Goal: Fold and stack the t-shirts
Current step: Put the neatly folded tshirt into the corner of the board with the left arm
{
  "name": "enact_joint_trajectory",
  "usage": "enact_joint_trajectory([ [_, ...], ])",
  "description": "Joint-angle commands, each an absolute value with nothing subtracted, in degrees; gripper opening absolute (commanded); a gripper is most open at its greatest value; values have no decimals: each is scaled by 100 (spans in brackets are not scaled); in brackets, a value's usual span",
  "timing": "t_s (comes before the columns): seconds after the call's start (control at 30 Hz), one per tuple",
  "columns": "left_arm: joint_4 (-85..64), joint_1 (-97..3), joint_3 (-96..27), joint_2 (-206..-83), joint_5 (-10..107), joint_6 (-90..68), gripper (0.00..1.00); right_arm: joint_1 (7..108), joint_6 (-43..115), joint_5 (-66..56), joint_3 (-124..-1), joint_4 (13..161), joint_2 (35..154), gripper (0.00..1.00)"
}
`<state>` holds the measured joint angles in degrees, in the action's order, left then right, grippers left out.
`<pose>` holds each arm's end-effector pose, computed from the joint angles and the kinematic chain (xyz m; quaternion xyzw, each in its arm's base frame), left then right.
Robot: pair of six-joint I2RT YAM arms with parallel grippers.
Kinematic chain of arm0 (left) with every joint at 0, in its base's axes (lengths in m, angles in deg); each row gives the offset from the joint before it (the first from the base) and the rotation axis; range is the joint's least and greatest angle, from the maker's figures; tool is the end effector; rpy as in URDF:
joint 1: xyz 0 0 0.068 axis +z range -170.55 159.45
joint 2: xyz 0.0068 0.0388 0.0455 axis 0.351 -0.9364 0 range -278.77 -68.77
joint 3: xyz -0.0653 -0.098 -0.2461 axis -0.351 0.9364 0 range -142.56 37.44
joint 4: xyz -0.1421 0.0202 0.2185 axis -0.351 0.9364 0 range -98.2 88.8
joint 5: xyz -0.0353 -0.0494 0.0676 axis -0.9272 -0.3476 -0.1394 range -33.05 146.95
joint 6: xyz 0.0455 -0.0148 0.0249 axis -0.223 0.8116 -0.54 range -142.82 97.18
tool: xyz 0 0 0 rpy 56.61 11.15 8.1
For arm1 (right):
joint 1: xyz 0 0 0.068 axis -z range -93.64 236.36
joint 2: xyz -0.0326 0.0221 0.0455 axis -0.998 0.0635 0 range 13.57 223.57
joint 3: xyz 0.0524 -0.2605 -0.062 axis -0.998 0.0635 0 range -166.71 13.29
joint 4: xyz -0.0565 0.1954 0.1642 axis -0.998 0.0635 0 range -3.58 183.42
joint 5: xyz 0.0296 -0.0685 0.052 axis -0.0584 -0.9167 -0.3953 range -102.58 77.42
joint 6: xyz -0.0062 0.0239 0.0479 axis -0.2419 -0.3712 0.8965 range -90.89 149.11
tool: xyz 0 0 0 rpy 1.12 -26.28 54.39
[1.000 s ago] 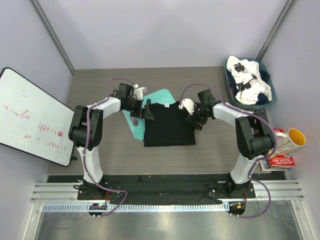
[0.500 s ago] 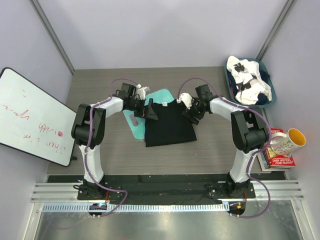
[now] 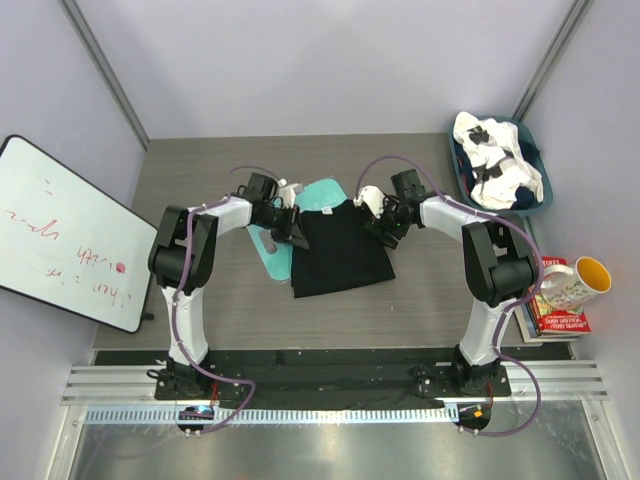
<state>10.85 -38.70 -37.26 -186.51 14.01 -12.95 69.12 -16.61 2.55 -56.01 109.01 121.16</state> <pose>0.3817 -0.1506 0.1354 0.1533 0.8944 -0.3990 0.1318 0.3620 0.1220 0.1658 -0.5292 0.8010 0.0622 0.2730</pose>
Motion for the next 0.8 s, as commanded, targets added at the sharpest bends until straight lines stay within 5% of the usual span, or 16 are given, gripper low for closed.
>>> enact_joint_trajectory([
  [0.0, 1579, -3910, -4200, -18532, 1626, -1587, 0, 6913, -1651, 192, -5526, 10743, 11878, 71],
  [0.3, 2871, -3866, -6098, -18479, 2170, -2255, 0, 6913, -1756, 78, -5526, 10646, 11737, 71],
  [0.77, 3776, -2725, -7073, -19101, 3348, -3547, 0, 6948, -1958, -80, -5509, 10549, 11606, 71],
])
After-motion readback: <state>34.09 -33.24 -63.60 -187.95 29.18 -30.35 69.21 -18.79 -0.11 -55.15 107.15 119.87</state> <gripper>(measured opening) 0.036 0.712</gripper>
